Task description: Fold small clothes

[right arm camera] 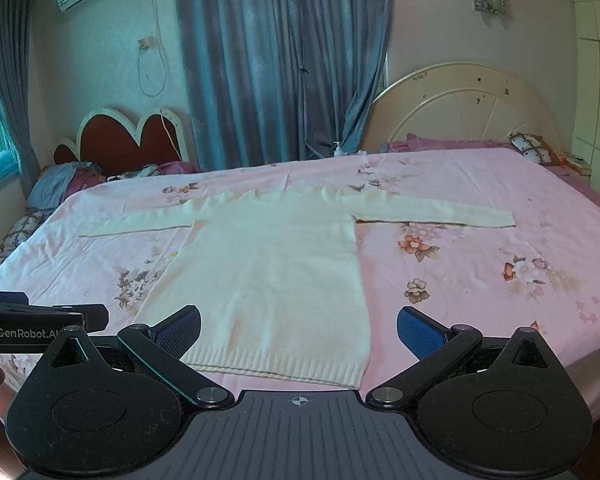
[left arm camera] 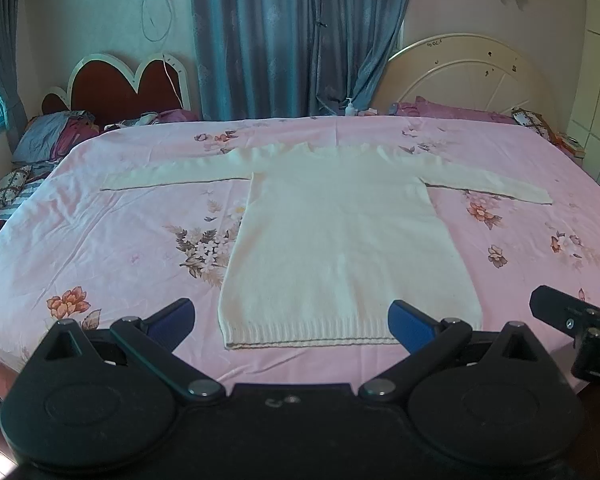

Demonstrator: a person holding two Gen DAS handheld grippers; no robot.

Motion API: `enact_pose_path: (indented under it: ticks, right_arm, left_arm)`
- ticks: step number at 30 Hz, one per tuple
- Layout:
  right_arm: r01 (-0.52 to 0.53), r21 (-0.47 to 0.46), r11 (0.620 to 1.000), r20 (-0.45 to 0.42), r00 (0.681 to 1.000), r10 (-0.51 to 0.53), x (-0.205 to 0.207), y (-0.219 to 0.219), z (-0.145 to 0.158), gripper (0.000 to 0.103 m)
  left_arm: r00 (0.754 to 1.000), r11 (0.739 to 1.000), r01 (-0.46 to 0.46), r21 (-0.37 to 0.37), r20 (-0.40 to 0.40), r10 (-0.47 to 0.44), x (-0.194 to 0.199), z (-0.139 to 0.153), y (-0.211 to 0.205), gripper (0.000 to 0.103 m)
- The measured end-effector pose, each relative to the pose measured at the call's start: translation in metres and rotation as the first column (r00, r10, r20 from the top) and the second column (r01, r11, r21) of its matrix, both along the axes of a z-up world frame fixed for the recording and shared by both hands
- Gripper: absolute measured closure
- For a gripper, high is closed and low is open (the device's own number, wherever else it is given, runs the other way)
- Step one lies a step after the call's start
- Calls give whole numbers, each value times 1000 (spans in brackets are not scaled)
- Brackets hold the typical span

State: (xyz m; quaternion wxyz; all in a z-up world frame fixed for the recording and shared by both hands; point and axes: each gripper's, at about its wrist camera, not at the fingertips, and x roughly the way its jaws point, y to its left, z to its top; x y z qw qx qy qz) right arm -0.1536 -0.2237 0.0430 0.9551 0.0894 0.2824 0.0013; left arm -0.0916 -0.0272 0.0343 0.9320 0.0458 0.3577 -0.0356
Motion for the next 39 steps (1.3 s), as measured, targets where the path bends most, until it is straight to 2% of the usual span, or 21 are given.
enact_pose_path:
  ticks: [39]
  right_arm:
    - [-1,5,1000,-11,1000,1,10,2,-3,0]
  left_arm:
    - [1000,1000,-15,2,-2,15,6,-3,7,1]
